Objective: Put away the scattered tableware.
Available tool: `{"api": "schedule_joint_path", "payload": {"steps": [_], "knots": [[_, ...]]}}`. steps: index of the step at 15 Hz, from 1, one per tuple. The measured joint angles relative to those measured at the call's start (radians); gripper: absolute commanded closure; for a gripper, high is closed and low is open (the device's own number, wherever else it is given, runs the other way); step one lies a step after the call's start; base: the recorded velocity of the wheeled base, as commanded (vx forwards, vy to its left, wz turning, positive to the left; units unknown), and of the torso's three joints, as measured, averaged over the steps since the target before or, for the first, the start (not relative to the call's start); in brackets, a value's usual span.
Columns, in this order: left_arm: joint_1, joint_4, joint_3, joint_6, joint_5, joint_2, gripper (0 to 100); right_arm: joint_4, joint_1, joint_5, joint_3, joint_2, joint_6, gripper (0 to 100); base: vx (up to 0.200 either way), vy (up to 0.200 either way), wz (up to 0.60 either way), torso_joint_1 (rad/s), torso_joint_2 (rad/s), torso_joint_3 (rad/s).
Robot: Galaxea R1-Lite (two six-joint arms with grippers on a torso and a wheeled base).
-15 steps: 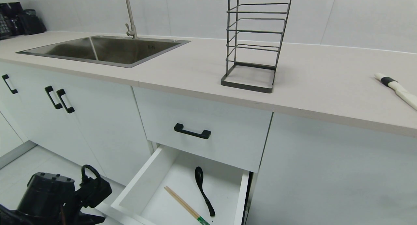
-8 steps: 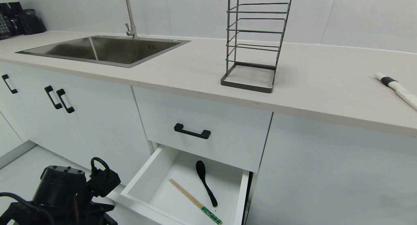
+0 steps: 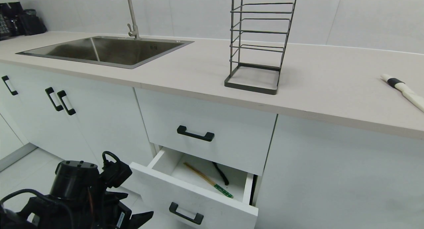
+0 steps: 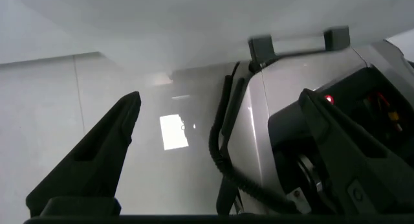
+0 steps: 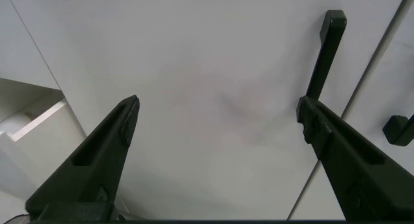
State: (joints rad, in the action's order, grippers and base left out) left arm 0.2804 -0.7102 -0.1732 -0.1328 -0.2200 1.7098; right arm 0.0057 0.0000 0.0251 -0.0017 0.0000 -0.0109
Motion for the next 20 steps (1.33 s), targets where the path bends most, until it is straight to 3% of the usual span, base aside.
{"api": "schedule_joint_path", "payload": {"steps": [9, 20], "knots": [[0.002, -0.136, -0.097, 0.011, -0.001, 0.136, 0, 0.0, 0.0, 0.0, 0.0, 0.0, 0.0, 0, 0.0, 0.0, 0.0, 0.0, 0.0, 0.0], [0.007, -0.141, -0.235, 0.021, 0.0, 0.246, 0, 0.0, 0.0, 0.0, 0.0, 0.0, 0.0, 0, 0.0, 0.0, 0.0, 0.0, 0.0, 0.0]]}}
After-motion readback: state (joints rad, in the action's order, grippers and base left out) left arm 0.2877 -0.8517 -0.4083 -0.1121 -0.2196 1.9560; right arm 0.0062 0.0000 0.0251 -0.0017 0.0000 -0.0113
